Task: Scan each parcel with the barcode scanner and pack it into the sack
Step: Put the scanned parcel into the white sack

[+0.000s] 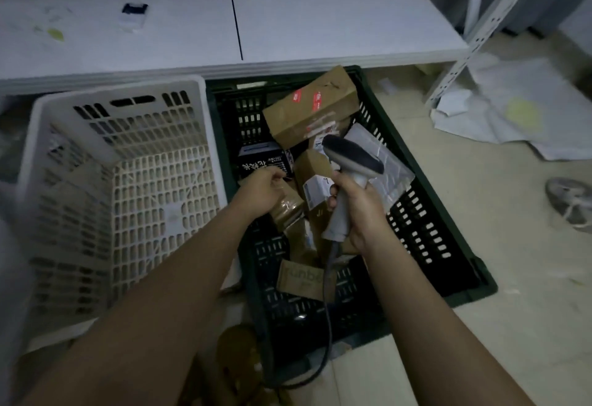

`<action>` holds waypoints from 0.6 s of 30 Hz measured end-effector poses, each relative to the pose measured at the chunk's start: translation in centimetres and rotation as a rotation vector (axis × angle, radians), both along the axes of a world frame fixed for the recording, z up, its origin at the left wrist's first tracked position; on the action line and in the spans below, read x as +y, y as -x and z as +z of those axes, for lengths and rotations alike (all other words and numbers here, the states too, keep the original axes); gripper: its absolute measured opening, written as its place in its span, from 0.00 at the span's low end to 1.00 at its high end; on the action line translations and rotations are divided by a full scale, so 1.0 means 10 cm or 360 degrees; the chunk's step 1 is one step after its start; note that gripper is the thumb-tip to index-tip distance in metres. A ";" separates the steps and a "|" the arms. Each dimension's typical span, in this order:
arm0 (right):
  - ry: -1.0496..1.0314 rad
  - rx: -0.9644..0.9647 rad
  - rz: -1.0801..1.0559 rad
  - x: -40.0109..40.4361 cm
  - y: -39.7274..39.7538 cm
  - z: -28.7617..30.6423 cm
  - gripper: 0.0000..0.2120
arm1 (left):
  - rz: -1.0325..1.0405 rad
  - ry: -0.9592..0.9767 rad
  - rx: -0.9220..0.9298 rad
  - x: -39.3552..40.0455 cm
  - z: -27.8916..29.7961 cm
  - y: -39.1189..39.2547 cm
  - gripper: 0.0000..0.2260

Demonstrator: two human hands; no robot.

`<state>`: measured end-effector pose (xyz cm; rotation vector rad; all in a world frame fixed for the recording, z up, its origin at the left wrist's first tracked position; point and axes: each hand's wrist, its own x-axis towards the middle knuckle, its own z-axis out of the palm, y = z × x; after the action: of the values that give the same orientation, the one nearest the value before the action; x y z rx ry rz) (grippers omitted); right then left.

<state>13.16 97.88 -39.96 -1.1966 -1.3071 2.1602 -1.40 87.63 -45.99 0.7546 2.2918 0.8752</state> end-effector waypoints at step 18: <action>0.0152 0.0007 -0.0086 0.20 0.16 -0.42 0.03 | -0.1365 0.1149 0.0941 0.40 -0.25 0.23 0.36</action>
<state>11.54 99.86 -44.21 -1.2483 -1.1680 2.2074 -3.73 91.59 -48.47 1.5643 2.1199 -0.6001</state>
